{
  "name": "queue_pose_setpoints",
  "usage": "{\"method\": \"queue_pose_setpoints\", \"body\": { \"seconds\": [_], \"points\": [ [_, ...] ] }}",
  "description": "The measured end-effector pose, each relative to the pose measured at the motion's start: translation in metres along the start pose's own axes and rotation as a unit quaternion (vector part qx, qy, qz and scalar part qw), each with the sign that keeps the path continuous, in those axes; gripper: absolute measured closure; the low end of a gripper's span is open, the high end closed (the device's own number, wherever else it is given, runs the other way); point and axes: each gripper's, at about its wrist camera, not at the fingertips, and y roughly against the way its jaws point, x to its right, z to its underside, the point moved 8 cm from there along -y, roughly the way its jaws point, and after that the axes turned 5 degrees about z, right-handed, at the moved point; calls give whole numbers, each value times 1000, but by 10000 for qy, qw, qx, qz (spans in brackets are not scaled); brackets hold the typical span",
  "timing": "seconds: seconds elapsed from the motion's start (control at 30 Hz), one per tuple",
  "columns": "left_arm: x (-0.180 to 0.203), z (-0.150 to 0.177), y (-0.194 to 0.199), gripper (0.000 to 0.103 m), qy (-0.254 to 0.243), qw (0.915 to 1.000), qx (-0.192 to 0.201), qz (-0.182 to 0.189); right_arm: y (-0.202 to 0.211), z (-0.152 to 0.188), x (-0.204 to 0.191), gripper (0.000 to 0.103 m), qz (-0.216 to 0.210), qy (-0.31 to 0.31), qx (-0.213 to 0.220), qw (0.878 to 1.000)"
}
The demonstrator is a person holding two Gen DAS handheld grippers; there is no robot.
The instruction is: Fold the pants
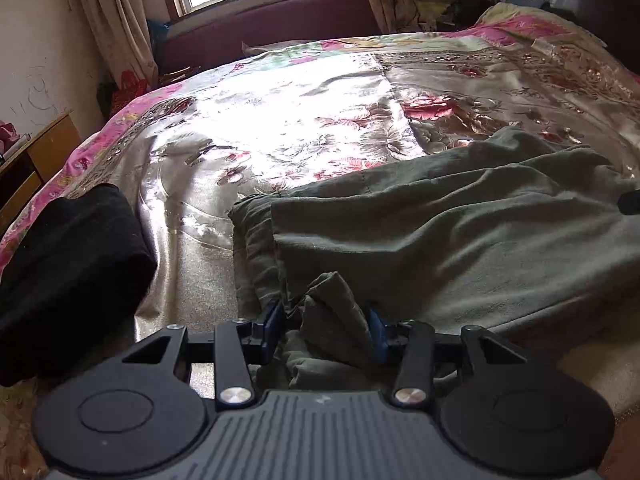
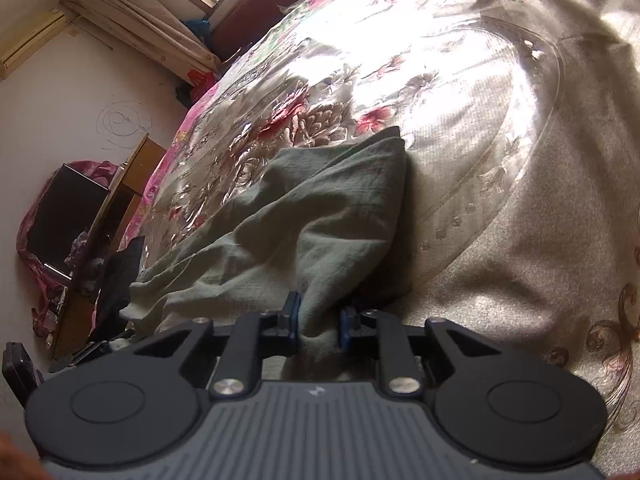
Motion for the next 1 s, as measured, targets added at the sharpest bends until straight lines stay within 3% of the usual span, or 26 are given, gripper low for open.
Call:
{"method": "queue_pose_setpoints", "body": {
  "seconds": [0.23, 0.5, 0.7, 1.0],
  "points": [
    [4, 4, 3, 44, -76, 9998, 188, -35, 23, -15, -20, 94, 122, 94, 305, 9994],
    [1, 5, 4, 44, 88, 9991, 410, 12, 27, -39, -114, 94, 221, 1145, 536, 9917],
    [4, 5, 4, 44, -25, 9984, 553, -66, -5, -32, -195, 94, 141, 2083, 359, 9773],
    [1, 7, 7, 44, 116, 9977, 668, 49, -55, 0, -237, 94, 37, 2486, -83, 9686]
  ]
}}
